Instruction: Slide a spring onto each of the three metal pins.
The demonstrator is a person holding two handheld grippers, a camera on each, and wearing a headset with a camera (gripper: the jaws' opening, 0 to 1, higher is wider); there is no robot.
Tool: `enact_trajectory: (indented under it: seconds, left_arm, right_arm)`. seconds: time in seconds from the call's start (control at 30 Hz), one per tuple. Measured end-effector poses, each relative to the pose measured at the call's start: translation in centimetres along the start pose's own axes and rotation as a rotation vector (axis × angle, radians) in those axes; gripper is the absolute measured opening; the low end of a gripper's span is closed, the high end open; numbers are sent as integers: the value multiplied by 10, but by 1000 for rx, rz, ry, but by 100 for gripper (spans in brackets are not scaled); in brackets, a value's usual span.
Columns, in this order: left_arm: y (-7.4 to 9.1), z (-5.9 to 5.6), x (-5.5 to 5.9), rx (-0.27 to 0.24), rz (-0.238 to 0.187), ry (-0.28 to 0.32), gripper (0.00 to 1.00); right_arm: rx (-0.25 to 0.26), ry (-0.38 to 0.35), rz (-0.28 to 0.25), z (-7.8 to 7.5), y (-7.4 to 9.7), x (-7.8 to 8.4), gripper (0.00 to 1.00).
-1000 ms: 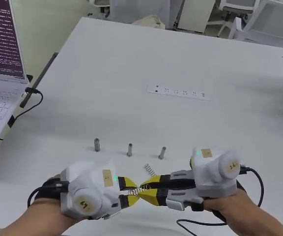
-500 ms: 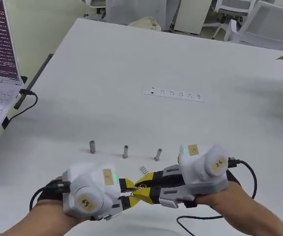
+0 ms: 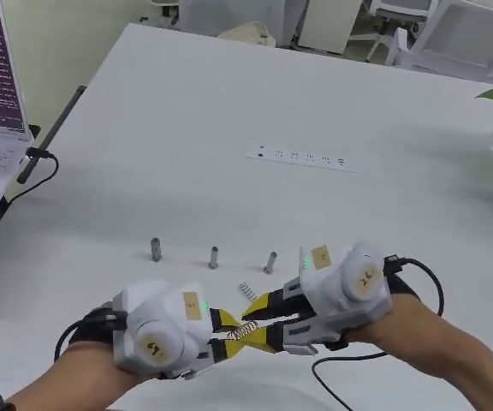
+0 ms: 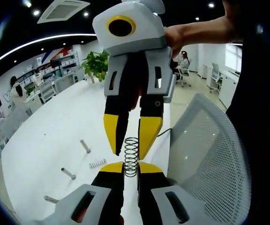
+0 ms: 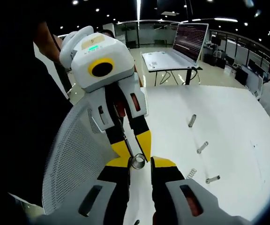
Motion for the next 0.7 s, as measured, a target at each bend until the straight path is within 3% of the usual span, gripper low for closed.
enact_trajectory:
  seconds: [0.27, 0.7]
  left_arm:
    - [0, -2, -1, 8, -2, -6, 2]
    - [0, -5, -1, 24, 3, -16, 2]
  right_arm:
    - [3, 70, 72, 5, -1, 3, 15]
    - [-25, 142, 89, 8, -6, 1, 8]
Point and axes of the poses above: the centre of the closed fingertips' face, and the gripper's own axes: y roughly backward along the fingers, z roughly to its left, x roughly out of its underside, the point moved 9 cm from there along y, roughly backward along the fingers, and after that the axes turned 8 degrees about -y, right-handed, at the moved point
